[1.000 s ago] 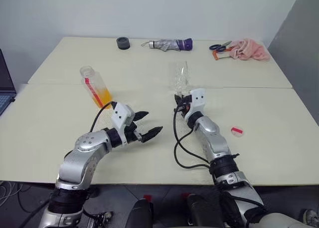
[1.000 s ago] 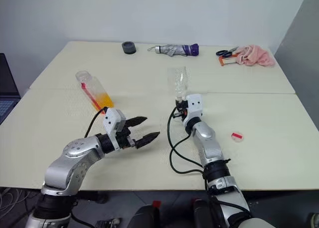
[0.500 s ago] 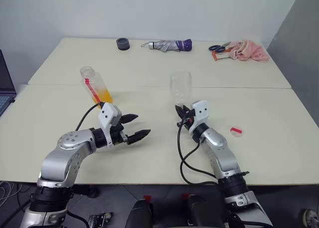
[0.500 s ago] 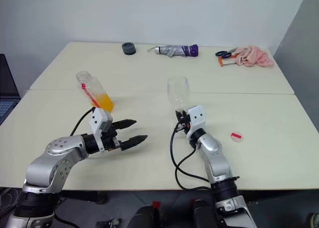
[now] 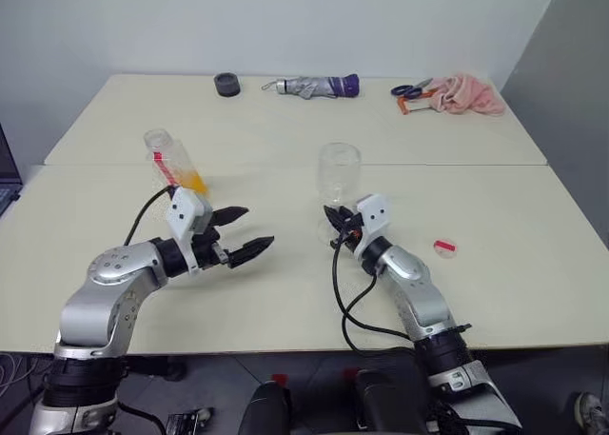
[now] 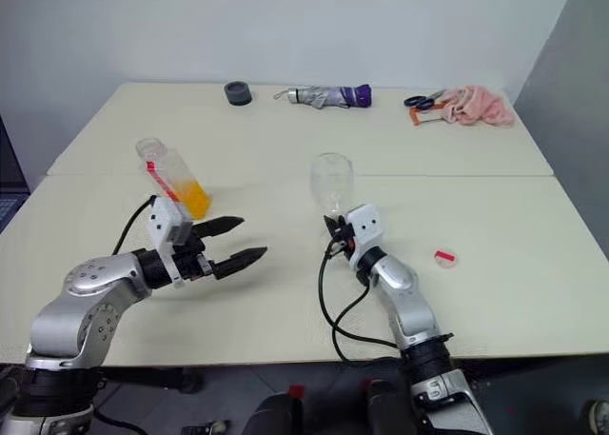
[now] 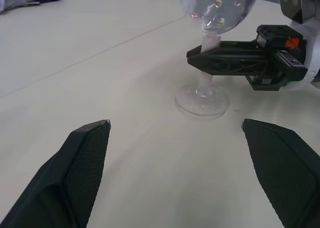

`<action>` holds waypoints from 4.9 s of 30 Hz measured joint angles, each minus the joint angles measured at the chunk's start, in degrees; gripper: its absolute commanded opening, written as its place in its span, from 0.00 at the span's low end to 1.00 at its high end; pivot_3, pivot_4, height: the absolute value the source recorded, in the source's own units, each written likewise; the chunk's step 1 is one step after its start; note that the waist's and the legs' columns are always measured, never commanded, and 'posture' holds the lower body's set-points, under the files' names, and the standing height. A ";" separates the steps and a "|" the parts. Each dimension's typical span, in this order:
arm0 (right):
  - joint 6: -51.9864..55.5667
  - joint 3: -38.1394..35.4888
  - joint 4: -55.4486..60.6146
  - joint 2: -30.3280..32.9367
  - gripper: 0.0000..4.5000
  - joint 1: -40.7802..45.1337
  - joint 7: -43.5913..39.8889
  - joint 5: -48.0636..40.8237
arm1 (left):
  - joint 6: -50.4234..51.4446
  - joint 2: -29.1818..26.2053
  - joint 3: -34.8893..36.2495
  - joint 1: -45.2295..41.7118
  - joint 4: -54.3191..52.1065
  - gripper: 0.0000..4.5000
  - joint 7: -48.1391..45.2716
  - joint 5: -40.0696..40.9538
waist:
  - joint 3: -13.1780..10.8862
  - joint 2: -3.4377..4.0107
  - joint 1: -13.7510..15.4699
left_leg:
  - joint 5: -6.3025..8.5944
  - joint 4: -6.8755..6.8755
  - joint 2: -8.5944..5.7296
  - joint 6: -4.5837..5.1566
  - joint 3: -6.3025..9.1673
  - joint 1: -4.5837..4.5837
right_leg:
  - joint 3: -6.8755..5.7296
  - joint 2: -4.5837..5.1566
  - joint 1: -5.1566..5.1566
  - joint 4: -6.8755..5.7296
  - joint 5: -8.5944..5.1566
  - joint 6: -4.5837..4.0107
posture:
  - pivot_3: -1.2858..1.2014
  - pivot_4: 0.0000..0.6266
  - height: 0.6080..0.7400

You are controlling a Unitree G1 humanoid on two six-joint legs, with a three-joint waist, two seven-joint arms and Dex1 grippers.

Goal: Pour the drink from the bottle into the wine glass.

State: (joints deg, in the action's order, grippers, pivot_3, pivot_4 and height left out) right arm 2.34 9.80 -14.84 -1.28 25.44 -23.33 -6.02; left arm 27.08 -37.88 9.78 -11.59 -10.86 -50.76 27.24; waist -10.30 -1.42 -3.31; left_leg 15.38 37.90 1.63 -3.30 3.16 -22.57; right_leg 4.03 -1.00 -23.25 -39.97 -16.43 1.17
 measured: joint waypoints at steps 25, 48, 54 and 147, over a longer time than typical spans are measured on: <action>-15.19 -2.18 -28.73 -3.48 0.55 15.03 -8.94 0.19 | 5.39 -2.93 5.42 -2.04 -7.03 1.00 5.34 4.12 | -0.05 0.03 -0.01 | 0.00 -0.02 0.02 0.00 0.07 -0.05 | -0.05 0.10 -0.03 -0.01 0.01 -0.01 | 0.52 0.24 1.00; -11.27 -2.22 -21.06 2.59 1.00 7.35 -12.78 0.18 | 4.80 -2.50 4.09 -1.41 -7.41 1.00 6.56 4.02 | -0.05 0.04 0.06 | 0.00 -0.02 0.02 0.00 0.08 -0.07 | -0.04 0.12 -0.01 -0.01 0.01 -0.01 | 0.52 0.24 1.00; -8.40 -2.04 -12.87 6.59 1.00 2.17 -14.08 0.17 | 2.26 0.26 3.96 1.30 -7.39 1.00 9.00 2.60 | -0.05 0.04 0.10 | 0.00 -0.03 0.02 0.00 0.09 -0.07 | -0.04 0.12 -0.01 0.01 0.01 -0.01 | 0.52 0.24 1.00; 25.89 -5.60 44.45 25.68 1.00 -5.41 -13.45 -20.58 | -38.74 6.25 -11.70 -29.74 30.74 0.38 19.24 -30.55 | -0.04 -0.09 1.39 | -0.01 0.08 -0.12 -0.01 0.31 -0.22 | -0.33 0.03 0.00 0.03 0.01 0.00 | 0.52 0.24 1.00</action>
State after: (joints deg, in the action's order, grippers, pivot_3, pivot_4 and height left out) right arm 28.23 4.20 29.62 24.41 20.03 -36.78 -26.60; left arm -11.66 -31.63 -1.92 -41.32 19.88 -31.52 -3.31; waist -10.33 -1.50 -1.91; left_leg 15.37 37.98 1.52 -3.31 3.48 -22.79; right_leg 3.70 -0.97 -23.26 -39.94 -16.42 1.17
